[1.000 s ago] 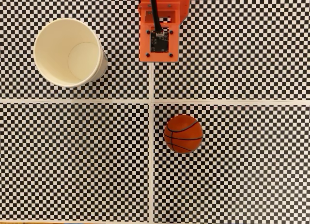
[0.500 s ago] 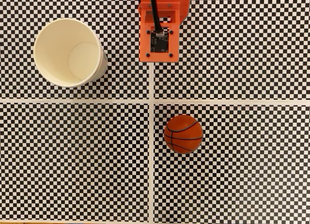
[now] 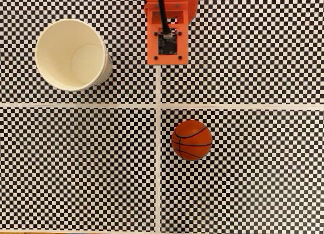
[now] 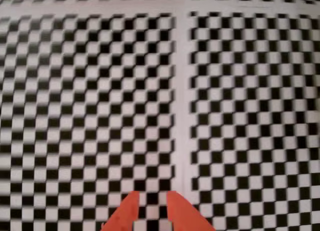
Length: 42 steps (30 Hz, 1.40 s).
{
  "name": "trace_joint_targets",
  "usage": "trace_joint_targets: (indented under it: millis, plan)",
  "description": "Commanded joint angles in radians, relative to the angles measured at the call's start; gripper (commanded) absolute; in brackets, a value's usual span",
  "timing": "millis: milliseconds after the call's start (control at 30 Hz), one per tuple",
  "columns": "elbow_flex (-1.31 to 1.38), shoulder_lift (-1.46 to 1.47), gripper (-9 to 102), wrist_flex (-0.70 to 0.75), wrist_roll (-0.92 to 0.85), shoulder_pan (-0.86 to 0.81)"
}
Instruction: Grasp basketball and place into cup.
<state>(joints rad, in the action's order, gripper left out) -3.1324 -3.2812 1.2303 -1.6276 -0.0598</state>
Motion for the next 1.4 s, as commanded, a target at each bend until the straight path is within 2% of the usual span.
trace_joint_targets:
  millis: [0,300,767,867,1100,1367]
  plan:
    - [-0.04,-0.008,0,-0.075,-0.002,0.008]
    - [0.216,0.032,5,-0.064,0.008,0.077]
    - [1.109,0.925,12,-0.049,0.218,0.195]
    - [1.351,1.138,13,0.029,0.255,0.204]
    - [2.011,1.66,17,0.316,0.348,0.235]
    - [2.338,1.914,24,0.442,0.379,0.253]
